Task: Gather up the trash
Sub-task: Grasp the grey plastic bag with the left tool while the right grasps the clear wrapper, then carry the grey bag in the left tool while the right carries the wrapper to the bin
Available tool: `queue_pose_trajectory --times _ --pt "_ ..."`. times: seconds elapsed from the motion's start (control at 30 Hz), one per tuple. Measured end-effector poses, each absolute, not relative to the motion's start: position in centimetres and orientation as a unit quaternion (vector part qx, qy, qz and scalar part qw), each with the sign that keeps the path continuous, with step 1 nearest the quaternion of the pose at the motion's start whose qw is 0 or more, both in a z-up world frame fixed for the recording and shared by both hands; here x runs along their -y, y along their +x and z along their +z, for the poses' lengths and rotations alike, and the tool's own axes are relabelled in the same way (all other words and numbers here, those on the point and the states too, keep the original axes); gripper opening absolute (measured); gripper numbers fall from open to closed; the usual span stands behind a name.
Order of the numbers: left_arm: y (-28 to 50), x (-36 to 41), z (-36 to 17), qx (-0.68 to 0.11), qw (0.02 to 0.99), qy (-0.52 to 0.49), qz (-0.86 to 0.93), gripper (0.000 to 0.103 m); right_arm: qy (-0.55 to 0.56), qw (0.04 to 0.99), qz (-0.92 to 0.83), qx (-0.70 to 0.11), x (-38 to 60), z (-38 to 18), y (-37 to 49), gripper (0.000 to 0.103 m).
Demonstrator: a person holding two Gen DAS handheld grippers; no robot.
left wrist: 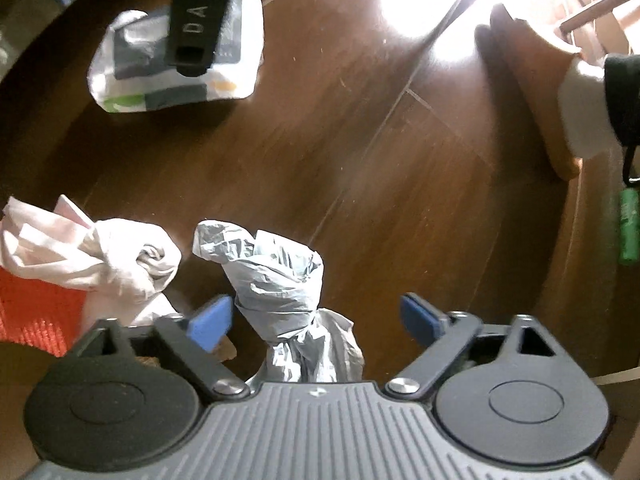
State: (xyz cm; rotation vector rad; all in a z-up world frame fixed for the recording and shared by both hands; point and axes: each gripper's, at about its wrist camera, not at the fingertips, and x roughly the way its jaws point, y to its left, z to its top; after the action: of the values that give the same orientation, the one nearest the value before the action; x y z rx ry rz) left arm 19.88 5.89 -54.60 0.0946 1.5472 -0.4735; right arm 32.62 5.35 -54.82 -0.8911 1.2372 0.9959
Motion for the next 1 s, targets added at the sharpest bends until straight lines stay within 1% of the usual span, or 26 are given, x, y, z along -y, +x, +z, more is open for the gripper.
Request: queue_pose_trajectory --times 0.03,0.1,0.17,0.2,0.23,0.3,0.37,0.4,0.53,0.63,0.73,1.0 --pt "19.9 -5.9 -54.9 -0.694 0.687 0.046 -0.213 0.078 -0.386 0.613 0.431 -0.538 -5.3 -55.0 32.6 0.055" --pt "19.8 -5.8 -55.4 -0.697 0.684 0.051 -0.21 0.071 -0.389 0.614 0.428 -0.537 -5.3 -55.5 32.7 0.054" --pt "19.9 -5.9 -55.9 -0.704 0.679 0.048 -0.204 0.056 -0.386 0.613 0.428 -0.541 -5.2 -55.9 32.9 0.053" --pt "19.9 -5.9 -56.0 -0.704 0.679 0.049 -0.202 0.055 -0.389 0.614 0.423 -0.541 -5.3 -56.2 32.9 0.05" --pt "19.7 -5.8 -55.9 -0.701 0.681 0.054 -0.203 0.052 -0.392 0.615 0.418 -0.541 -5.3 -56.4 32.9 0.039" --pt "19.7 -5.7 -55.8 -0.699 0.682 0.061 -0.206 0.044 -0.392 0.618 0.408 -0.545 -5.3 -56.5 33.1 0.03" --pt "19.6 -6.0 -55.7 -0.699 0.684 0.057 -0.201 0.043 -0.385 0.621 0.403 -0.551 -5.3 -56.4 33.3 0.021" --pt "19.7 -6.0 -55.7 -0.699 0.685 0.055 -0.199 0.043 -0.383 0.623 0.4 -0.553 -5.3 -56.2 33.4 0.014" --pt "19.9 -6.3 -54.9 -0.694 0.69 0.048 -0.2 0.042 -0.381 0.621 0.394 -0.56 -4.8 -55.3 33.4 0.004" --pt "20.1 -6.7 -53.6 -0.692 0.691 0.047 -0.204 0.042 -0.374 0.622 0.389 -0.568 -4.1 -54.0 33.2 0.001" --pt "20.4 -7.0 -51.9 -0.687 0.695 0.044 -0.207 0.042 -0.35 0.632 0.383 -0.576 -3.1 -51.5 33.2 0.001" --pt "21.8 -8.2 -44.1 -0.659 0.72 0.052 -0.212 0.042 -0.325 0.656 0.373 -0.57 -1.2 -42.0 32.2 0.0"
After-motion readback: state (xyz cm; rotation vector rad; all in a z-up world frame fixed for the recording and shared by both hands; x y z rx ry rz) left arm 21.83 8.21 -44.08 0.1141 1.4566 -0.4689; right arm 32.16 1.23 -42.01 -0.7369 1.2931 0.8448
